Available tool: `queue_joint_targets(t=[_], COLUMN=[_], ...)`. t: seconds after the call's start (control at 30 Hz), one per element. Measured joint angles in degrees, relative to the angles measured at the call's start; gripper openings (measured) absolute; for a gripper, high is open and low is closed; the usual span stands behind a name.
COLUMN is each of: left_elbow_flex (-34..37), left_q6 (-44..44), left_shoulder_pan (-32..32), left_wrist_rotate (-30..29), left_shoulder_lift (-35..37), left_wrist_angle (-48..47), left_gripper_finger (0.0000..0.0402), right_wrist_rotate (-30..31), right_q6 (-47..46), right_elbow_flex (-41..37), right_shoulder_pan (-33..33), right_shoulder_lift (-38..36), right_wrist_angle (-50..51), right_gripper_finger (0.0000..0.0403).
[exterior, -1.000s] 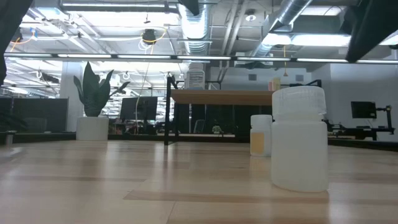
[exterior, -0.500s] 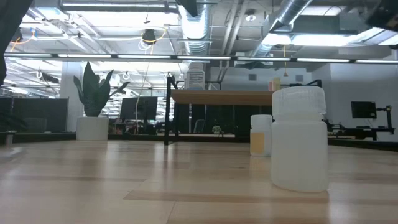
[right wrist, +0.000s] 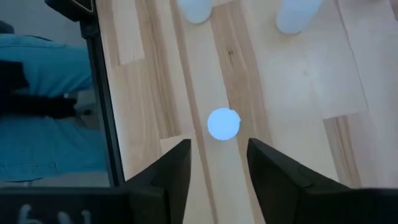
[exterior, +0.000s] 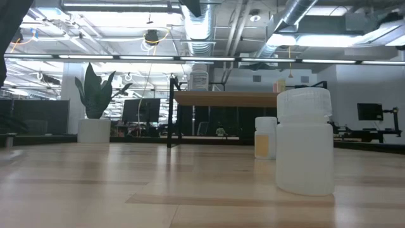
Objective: Pick and place medicine bottles onto shelf by color
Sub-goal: Put the blue pill bottle on the shelf aligned with the other blue pill bottle on the shelf
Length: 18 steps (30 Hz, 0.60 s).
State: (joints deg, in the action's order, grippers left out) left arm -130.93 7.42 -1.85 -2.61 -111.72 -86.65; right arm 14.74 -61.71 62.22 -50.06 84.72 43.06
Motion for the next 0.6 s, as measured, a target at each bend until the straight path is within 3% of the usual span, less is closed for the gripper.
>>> queue_joint_targets(t=[0.3, 0.6], left_elbow_flex=[0.0, 0.0], left_q6=[0.0, 0.0], left_shoulder_pan=[0.0, 0.0], left_wrist_rotate=[0.0, -0.7], left_shoulder_lift=[0.0, 0.0], left_wrist_angle=[0.0, 0.0], left_gripper_finger=[0.0206, 0.0206], right_wrist_rotate=[-0.2, -3.0], right_q6=[2.0, 3.8], right_elbow_flex=[-0.8, -0.7], right_shoulder_pan=[1.6, 2.3], right_shoulder_lift=[2.1, 7.0], right_wrist_angle=[0.6, -0.3], right_gripper_finger=[0.0255, 0.0260])
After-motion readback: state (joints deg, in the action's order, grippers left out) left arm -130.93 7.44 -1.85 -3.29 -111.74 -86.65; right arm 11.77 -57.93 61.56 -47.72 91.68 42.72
